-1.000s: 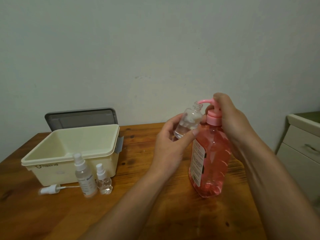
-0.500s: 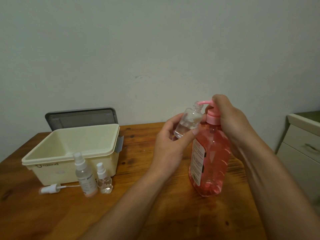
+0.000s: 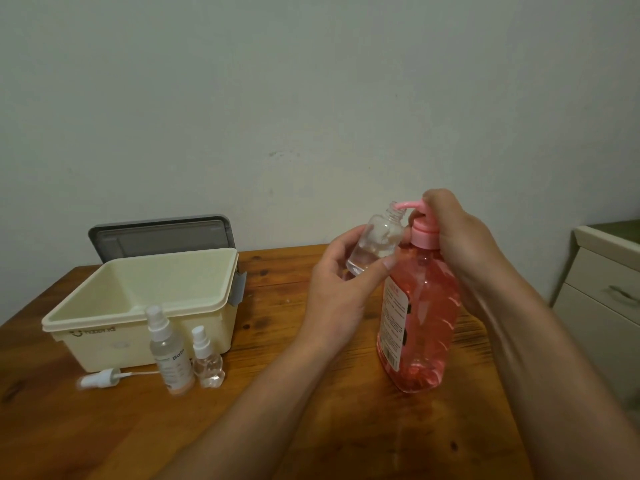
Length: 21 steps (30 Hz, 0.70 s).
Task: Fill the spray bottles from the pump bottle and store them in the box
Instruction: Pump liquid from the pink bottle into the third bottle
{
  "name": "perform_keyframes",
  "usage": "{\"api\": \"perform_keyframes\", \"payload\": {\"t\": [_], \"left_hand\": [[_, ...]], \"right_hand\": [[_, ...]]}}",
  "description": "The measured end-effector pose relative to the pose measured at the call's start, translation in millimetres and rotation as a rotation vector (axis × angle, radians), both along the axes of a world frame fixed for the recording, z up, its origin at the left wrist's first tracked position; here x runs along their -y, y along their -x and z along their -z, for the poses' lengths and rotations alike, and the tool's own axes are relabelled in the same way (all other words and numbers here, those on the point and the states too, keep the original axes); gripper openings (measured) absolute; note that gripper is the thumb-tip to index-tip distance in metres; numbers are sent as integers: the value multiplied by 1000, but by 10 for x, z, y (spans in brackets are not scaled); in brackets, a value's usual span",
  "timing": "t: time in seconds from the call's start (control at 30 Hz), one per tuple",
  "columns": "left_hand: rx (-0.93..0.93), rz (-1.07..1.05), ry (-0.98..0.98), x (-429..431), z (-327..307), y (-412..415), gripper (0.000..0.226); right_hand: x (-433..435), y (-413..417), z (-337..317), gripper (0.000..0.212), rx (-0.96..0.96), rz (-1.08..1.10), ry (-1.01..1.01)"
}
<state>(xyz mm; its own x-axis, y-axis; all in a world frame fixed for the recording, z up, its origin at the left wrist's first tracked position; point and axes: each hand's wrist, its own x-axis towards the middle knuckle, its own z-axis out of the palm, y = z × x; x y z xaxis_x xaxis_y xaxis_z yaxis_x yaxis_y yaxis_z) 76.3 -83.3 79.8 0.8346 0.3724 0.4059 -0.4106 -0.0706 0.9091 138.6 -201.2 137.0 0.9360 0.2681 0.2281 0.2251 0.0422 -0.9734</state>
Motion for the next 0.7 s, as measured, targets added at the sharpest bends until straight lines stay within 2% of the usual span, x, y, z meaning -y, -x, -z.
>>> {"api": "perform_keyframes", "payload": {"t": [0.17,0.43,0.7], "left_hand": [[0,-6,-12,-7,6,11,50],[9,1,-3,5,-3,3,49],[9,-8,-7,-3,-8,8,53]], "right_hand": [[-11,-10,3,41,-1,4,15],[2,-28,3,33,39,-2,59],[3,-11,0,43,19,17,41]]}}
